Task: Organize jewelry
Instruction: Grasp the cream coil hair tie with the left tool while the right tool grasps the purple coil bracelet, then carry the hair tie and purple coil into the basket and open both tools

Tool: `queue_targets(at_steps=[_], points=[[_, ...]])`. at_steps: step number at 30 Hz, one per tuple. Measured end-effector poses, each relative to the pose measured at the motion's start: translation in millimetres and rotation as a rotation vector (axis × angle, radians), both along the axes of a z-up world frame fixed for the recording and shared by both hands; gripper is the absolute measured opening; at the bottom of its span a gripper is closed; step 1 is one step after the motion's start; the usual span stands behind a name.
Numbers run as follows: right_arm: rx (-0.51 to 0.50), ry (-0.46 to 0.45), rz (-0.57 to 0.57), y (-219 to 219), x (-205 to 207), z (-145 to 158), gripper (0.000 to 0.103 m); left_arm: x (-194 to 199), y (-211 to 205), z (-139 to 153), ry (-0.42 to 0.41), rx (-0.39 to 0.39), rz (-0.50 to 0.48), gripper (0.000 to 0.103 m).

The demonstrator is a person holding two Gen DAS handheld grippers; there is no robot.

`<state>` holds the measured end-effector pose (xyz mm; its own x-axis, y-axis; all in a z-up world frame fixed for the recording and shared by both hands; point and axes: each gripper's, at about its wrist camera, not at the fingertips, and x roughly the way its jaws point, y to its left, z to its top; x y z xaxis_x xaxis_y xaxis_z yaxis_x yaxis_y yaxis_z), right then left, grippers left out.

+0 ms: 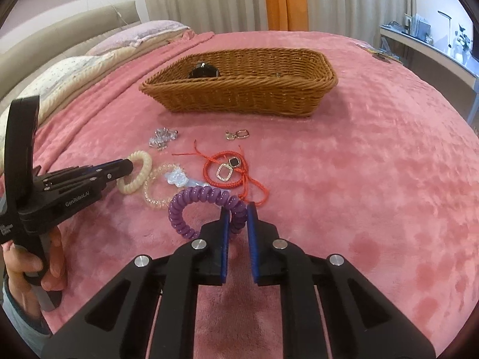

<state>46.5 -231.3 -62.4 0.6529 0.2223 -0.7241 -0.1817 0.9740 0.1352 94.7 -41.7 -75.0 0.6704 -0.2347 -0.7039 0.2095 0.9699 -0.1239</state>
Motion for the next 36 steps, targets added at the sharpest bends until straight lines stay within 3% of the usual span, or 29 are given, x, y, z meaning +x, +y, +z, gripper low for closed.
queue_targets(at_steps=[11, 14, 20, 24, 28, 32, 36], points=[[0.076, -0.048, -0.023, -15.1, -7.4, 22.3, 0.01, -18.9, 9.3, 26.9, -0.104, -0.05, 0.016, 0.008], [0.073, -0.096, -0.027, -19.7, -10.3, 49.4, 0.01, -23.5, 6.3, 42.1, -0.127, -0.062, 0.01, 0.008], [0.061, -0.198, -0.045, -25.2, 7.2, 112.3, 0.01, -28.9, -0.3, 103.8, -0.246, -0.096, 0.002, 0.008], [0.029, -0.257, -0.055, -22.8, 37.8, 143.8, 0.01, -10.4, -10.5, 145.3, -0.329, -0.076, -0.006, 0.008], [0.058, -0.227, -0.069, -24.7, 84.0, 153.5, 0.01, 21.2, -23.0, 165.5, -0.369, -0.073, -0.007, 0.008], [0.038, -0.208, -0.095, -22.2, 132.3, 148.1, 0.01, 62.9, -36.0, 163.2, -0.359, -0.098, -0.006, 0.008], [0.035, -0.16, -0.11, -21.9, 174.6, 124.9, 0.01, 107.3, -49.4, 141.3, -0.33, -0.108, -0.005, 0.008]])
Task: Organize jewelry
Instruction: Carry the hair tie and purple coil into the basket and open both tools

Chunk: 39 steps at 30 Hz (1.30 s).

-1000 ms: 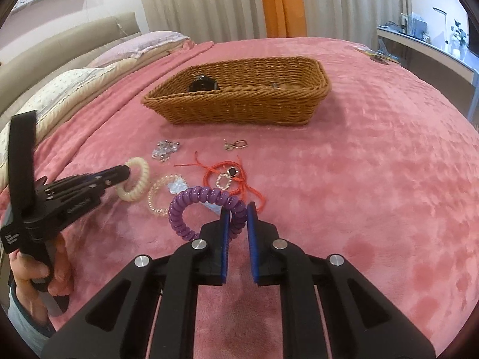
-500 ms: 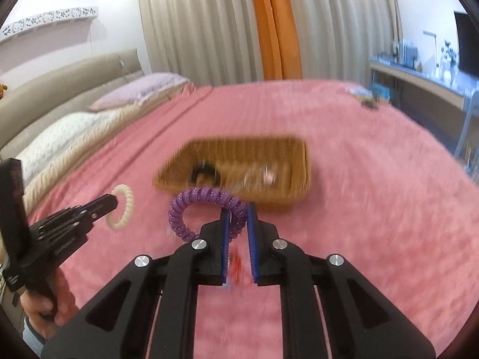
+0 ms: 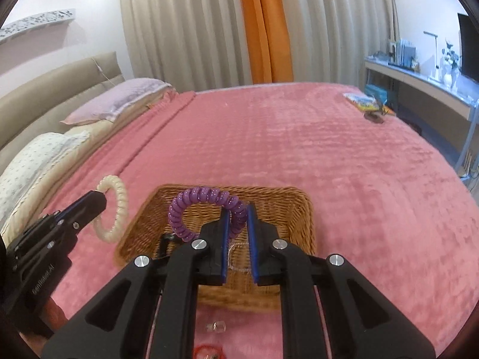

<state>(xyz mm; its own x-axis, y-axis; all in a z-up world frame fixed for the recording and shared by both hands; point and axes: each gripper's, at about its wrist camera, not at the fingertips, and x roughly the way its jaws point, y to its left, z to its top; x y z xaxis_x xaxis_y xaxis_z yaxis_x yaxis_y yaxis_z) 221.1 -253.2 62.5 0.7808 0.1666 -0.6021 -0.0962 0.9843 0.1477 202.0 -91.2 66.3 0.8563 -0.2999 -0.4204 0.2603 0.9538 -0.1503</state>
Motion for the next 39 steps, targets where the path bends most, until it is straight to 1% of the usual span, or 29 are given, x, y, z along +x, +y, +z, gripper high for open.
queue_targets(at_steps=[3, 6, 9, 12, 14, 18, 21, 22, 23, 24, 25, 27, 29, 33, 35, 39], points=[[-0.015, 0.034, -0.03, -1.0, 26.5, -20.2, 0.01, 22.4, -9.5, -22.3, 0.033, 0.025, -0.008, 0.008], [-0.012, 0.084, -0.047, -5.0, 50.3, -42.7, 0.01, 36.8, -13.5, -44.0, 0.072, 0.029, -0.018, 0.008], [-0.028, 0.127, -0.04, -4.3, 62.6, -62.3, 0.01, 46.9, -14.5, -61.6, 0.108, 0.039, -0.026, 0.008], [-0.073, 0.175, -0.049, -0.5, 71.2, -80.2, 0.01, 53.6, -15.6, -72.5, 0.135, 0.05, -0.032, 0.008], [-0.081, 0.206, -0.039, 2.1, 75.3, -90.0, 0.01, 56.1, -17.6, -79.5, 0.155, 0.055, -0.039, 0.008], [-0.09, 0.223, -0.039, 4.2, 75.8, -95.0, 0.01, 57.7, -19.7, -85.8, 0.177, 0.057, -0.041, 0.009], [-0.059, 0.239, -0.033, 0.8, 75.1, -95.2, 0.012, 55.4, -15.1, -84.1, 0.183, 0.031, -0.051, 0.011], [-0.045, 0.242, -0.03, -1.0, 73.4, -94.3, 0.014, 53.3, -12.6, -82.0, 0.18, 0.022, -0.054, 0.015], [-0.032, 0.241, -0.028, -2.9, 71.2, -92.7, 0.018, 50.1, -9.8, -79.1, 0.175, 0.011, -0.057, 0.018], [-0.025, 0.237, -0.026, -4.3, 68.6, -90.3, 0.024, 46.9, -7.5, -75.6, 0.168, 0.001, -0.057, 0.024], [-0.022, 0.231, -0.027, -5.1, 66.1, -86.9, 0.027, 43.7, -6.2, -72.2, 0.161, -0.005, -0.055, 0.027], [-0.011, 0.209, -0.026, -7.1, 56.1, -76.4, 0.037, 35.8, -3.3, -63.7, 0.146, -0.018, -0.058, 0.028], [-0.003, 0.18, -0.019, -7.2, 43.9, -63.8, 0.042, 23.7, 1.7, -53.1, 0.127, -0.035, -0.062, 0.03], [0.013, 0.125, 0.005, -6.8, 12.8, -41.2, 0.044, -4.8, 11.1, -32.9, 0.088, -0.065, -0.069, 0.036], [0.045, 0.09, 0.035, -7.1, -9.8, -30.9, 0.044, -20.9, 17.5, -24.0, 0.071, -0.074, -0.073, 0.036], [0.056, 0.048, 0.056, -5.2, -45.1, -18.6, 0.044, -54.3, 28.2, -12.2, 0.039, -0.085, -0.075, 0.036]])
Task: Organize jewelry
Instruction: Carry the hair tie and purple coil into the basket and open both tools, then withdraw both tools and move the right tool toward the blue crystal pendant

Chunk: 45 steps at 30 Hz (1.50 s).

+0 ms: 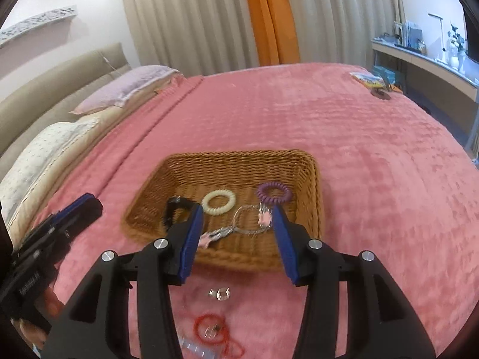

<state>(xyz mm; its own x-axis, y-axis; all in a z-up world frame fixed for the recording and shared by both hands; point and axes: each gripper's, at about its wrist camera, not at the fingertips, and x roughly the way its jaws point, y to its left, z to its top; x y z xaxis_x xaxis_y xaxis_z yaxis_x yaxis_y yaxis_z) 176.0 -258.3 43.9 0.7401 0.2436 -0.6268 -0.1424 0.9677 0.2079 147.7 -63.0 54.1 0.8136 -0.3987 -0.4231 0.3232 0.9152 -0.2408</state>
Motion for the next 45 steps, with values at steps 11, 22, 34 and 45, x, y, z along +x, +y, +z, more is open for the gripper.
queue_targets(at_steps=[11, 22, 34, 45], points=[[-0.051, -0.012, 0.098, 23.7, -81.8, -35.2, 0.045, -75.2, 17.1, -22.5, 0.0, 0.041, 0.027, 0.04], [-0.141, 0.075, 0.192, 42.8, -105.8, -99.8, 0.045, -70.4, 16.3, -92.9, 0.16, 0.057, 0.016, 0.04], [-0.151, 0.106, 0.252, 53.3, -102.2, -111.5, 0.045, -63.8, 11.1, -117.6, 0.238, 0.063, -0.011, 0.04], [-0.199, 0.142, 0.279, 60.7, -110.1, -116.5, 0.014, -60.8, 11.0, -126.6, 0.29, 0.024, -0.055, 0.04]])
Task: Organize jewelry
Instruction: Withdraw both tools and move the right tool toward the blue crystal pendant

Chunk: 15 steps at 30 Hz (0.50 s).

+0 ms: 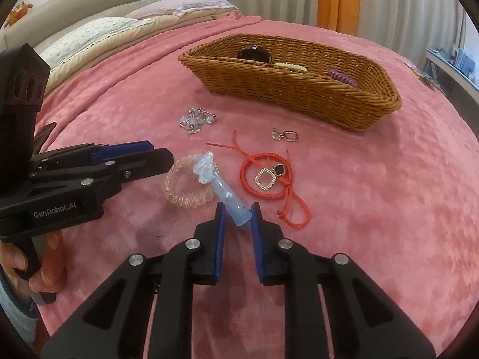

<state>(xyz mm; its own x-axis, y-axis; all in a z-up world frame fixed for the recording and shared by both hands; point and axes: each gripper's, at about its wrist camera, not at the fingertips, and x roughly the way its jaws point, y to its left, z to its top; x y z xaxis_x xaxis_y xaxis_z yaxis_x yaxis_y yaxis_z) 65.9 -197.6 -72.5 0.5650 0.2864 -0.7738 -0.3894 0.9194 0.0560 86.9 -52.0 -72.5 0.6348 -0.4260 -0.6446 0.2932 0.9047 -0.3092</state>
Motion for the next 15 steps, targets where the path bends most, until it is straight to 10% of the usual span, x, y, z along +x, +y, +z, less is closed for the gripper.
queue_targets(at_steps=[11, 15], points=[[-0.021, -0.006, -0.17, -30.7, -34.0, 9.0, 0.014, 2.4, -25.7, -6.9, 0.025, 0.123, -0.043, 0.04], [-0.001, 0.041, -0.195, -32.8, -36.3, 1.8, 0.014, -0.1, -34.3, -5.1, 0.021, 0.193, -0.038, 0.008]])
